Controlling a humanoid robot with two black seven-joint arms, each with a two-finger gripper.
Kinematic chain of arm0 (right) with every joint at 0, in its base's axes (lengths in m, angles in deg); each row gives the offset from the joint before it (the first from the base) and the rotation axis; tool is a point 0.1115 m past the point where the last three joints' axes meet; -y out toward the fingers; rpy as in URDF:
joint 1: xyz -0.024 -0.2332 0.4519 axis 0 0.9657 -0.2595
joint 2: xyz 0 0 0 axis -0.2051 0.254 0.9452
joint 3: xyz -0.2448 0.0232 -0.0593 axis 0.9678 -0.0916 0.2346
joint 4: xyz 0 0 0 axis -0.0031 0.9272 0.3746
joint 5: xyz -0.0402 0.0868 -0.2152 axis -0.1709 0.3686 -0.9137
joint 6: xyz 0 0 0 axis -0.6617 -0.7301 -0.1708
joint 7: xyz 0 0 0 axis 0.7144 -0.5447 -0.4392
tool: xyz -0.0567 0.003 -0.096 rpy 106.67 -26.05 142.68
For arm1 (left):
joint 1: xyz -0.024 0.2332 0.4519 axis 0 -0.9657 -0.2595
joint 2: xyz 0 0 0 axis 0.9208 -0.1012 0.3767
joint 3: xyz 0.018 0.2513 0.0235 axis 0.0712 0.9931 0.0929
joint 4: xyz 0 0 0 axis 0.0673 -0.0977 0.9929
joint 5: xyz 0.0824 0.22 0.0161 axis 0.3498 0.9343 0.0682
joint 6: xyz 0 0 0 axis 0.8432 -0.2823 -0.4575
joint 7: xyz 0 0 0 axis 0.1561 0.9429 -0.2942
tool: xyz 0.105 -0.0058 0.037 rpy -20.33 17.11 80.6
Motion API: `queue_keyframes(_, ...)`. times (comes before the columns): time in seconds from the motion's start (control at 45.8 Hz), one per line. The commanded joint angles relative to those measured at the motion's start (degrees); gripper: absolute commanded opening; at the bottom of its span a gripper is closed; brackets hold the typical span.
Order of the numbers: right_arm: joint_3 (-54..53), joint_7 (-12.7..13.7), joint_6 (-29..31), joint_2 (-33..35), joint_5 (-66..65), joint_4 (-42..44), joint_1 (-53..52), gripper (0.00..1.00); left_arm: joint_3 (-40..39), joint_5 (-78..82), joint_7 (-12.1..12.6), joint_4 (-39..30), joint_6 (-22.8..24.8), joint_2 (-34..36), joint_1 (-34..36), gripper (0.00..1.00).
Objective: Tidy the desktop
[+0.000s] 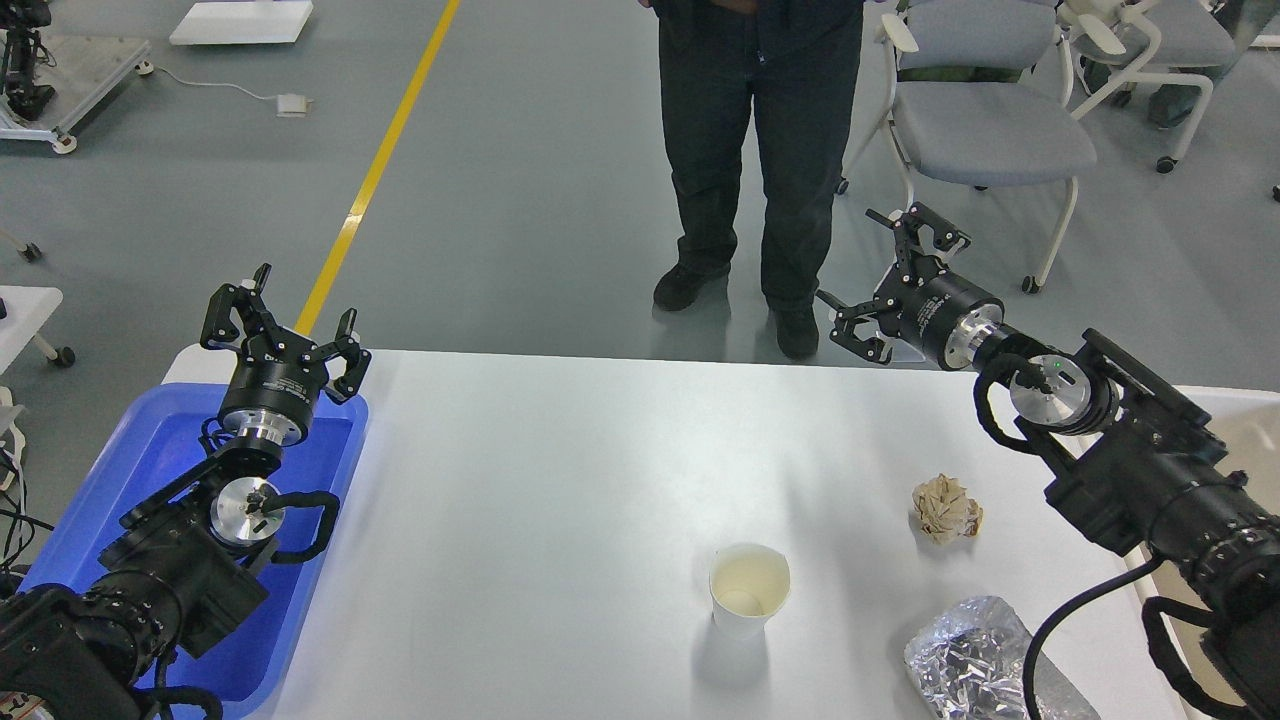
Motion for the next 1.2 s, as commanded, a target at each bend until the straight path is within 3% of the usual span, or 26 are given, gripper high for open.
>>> queue_keyframes(0.0,0.01,-0.06,0.02,-0.05,-0.68,0.36,-0.28,1.0,0.0,0.0,0.0,0.01,0.0,0.0,0.0,1.0)
queue_keyframes(0.743,-0.51,0.03,0.55,0.65,-0.41,-1.13,0.07,1.0,0.0,0.0,0.0,0.01,0.0,0.09,0.0,1.0)
queue_keyframes(1.18,2.74,0.03,0.64,14.36,-3.4,-18.79,3.94,1.0,0.0,0.0,0.0,0.01,0.0,0.09,0.0,1.0)
